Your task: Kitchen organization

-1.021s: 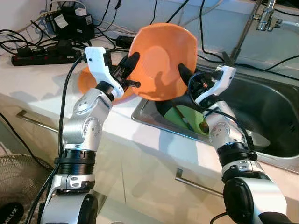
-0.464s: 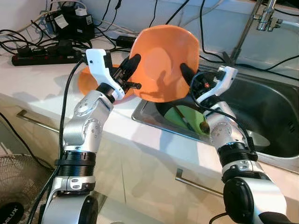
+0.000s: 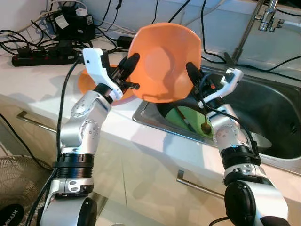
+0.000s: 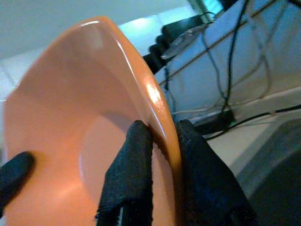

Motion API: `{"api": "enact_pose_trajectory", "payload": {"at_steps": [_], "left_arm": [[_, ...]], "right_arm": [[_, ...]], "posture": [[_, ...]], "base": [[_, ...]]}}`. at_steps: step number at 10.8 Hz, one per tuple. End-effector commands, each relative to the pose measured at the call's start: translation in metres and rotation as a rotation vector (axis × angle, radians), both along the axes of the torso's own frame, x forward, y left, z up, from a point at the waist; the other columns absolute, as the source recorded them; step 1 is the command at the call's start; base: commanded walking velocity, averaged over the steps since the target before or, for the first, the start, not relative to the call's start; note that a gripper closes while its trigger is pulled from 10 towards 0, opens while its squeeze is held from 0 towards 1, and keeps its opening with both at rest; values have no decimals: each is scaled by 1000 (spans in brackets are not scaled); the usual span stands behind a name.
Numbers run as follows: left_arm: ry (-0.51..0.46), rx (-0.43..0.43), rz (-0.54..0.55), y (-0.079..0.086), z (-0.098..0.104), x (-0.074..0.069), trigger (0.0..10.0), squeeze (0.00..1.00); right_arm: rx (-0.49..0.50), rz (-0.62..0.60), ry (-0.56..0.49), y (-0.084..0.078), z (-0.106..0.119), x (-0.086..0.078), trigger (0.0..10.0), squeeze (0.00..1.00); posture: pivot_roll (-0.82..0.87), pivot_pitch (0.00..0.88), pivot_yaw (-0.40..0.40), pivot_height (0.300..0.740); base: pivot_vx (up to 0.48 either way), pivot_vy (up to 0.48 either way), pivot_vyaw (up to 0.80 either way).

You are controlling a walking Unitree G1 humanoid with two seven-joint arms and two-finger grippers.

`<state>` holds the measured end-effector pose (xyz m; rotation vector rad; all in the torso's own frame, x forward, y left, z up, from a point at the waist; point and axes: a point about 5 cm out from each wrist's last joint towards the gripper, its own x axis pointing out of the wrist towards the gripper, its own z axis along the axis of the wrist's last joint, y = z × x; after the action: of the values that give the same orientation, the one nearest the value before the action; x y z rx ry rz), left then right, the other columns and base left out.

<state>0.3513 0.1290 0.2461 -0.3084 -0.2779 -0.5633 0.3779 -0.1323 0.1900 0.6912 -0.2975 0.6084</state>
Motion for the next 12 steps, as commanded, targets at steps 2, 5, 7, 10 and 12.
{"api": "enact_pose_trajectory", "payload": {"at_steps": [2, 5, 7, 10, 12], "left_arm": [[-12, -12, -39, -10, 2, -2, 10000, 1000], [-8, -21, -32, -8, 2, -1, 10000, 1000], [-4, -21, -15, -6, 2, 0, 10000, 1000], [7, 0, 45, -1, 0, 2, 10000, 0], [18, 2, 65, 1, -2, 2, 10000, 0]], "right_arm": [[21, 72, -54, 10, 9, -3, 0, 0], [19, 88, -53, 11, 8, -5, 0, 0], [28, 58, -45, 7, 9, -4, 0, 0], [221, -148, -16, -30, 25, 7, 0, 0], [358, -236, 4, -56, 29, 9, 0, 0]], "posture": [[252, 0, -43, 740], [253, 0, -43, 740], [252, 0, -44, 740], [258, 0, -45, 740], [256, 3, -43, 740]], "base": [[0, 0, 0], [0, 0, 0], [0, 0, 0], [0, 0, 0], [0, 0, 0]]}}
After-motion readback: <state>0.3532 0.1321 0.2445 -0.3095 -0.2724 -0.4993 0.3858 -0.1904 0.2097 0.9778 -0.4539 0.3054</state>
